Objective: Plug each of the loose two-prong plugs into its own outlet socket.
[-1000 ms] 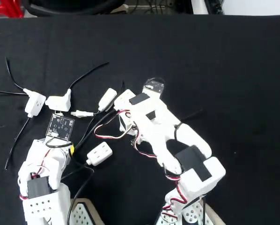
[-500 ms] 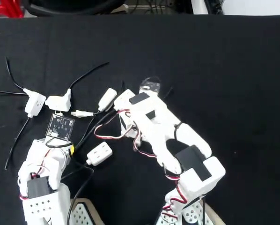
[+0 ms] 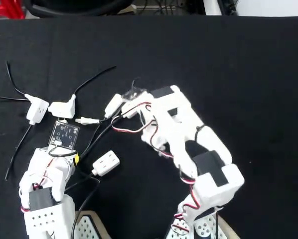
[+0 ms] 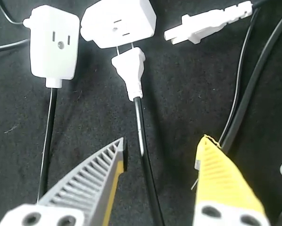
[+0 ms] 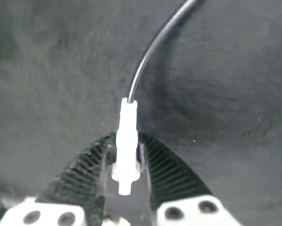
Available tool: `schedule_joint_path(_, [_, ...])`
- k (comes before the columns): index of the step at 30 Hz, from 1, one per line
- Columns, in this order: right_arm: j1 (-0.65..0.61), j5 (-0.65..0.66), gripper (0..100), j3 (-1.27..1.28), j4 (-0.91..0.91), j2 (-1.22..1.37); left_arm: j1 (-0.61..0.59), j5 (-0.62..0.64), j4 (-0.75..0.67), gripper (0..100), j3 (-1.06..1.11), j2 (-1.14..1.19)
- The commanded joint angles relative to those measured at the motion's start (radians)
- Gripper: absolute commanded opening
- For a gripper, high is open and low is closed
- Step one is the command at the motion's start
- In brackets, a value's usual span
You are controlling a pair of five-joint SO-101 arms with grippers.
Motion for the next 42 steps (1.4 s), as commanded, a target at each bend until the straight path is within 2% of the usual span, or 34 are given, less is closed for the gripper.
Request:
schedule_joint_path(1, [0.018,0.092,3.1,-0.036,0.046,0.047,0.013,-0.011,-0.018,24,0.018,-0.005])
schedule_joint_path(6, [0.017,0.157,14.4,-0.099,0.068,0.188,0.013,-0.011,-0.018,24,0.018,-0.005])
schedule_joint_path(8, [0.017,0.161,16.0,-0.159,0.097,0.234,0.013,-0.021,-0.018,24,0.018,-0.005])
schedule_joint_path(12, [0.021,0.158,13.4,-0.297,0.207,0.306,0.013,-0.048,-0.015,24,0.018,-0.005])
schedule_joint_path(17, [0.021,0.158,0.8,-0.409,0.296,0.384,0.015,-0.051,-0.006,24,0.018,-0.005])
schedule_joint_path(21, [0.023,0.101,2.3,-0.464,0.302,0.415,0.015,-0.051,-0.006,24,0.018,-0.005])
schedule_joint_path(26, [0.018,0.034,1.2,-0.469,0.298,0.306,0.015,-0.051,-0.008,24,0.018,-0.005])
schedule_joint_path(32, [0.020,-0.026,1.2,-0.346,0.295,0.002,0.015,-0.051,-0.008,24,0.018,-0.005])
schedule_joint_path(36, [0.018,-0.087,1.2,-0.237,0.189,-0.234,0.016,-0.051,-0.006,24,0.018,-0.005])
schedule_joint_path(42, [-0.060,-0.324,1.2,-0.012,-0.221,-0.495,0.062,-0.048,-0.002,24,0.018,-0.005])
